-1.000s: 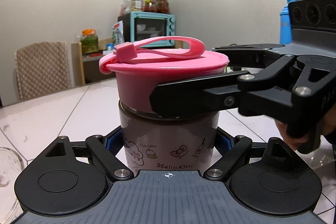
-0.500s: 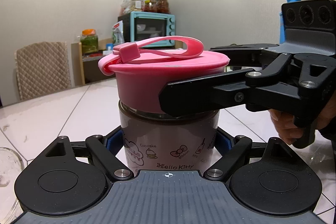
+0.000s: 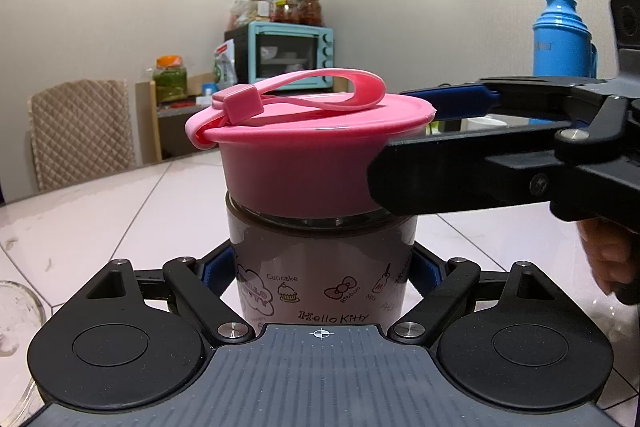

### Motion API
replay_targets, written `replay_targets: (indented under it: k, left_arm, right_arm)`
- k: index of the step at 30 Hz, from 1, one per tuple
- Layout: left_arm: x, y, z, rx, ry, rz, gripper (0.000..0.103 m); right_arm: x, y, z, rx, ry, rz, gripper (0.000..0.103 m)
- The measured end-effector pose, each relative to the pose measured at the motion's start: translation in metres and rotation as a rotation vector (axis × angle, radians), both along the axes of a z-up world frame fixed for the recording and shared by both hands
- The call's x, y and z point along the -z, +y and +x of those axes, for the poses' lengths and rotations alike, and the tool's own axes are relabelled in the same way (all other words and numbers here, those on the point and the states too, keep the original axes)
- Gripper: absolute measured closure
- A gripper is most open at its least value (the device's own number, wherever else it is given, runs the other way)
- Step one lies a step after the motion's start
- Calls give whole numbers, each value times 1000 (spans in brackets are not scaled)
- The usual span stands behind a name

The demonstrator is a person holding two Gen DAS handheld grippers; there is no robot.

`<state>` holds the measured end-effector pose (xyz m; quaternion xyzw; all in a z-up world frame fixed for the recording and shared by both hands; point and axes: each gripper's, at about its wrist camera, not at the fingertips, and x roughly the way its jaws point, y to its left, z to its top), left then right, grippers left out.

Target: Unscrew bottle cap and pour

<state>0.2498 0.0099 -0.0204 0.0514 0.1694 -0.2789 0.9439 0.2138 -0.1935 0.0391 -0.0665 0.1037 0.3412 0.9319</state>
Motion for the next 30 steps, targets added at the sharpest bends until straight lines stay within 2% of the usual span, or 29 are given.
replay_targets:
  k: [13,23,30]
  left_arm:
    - [0,0,0,0,0,0,13]
    - [0,1,0,0,0,0,13]
    - [0,0,1,0,0,0,13]
  right_arm:
    - [7,30,-8,112,-20,-19,5]
    - [12,36,-1,152,-11,-7,6]
    - [14,42,2,163,-5,-13,11]
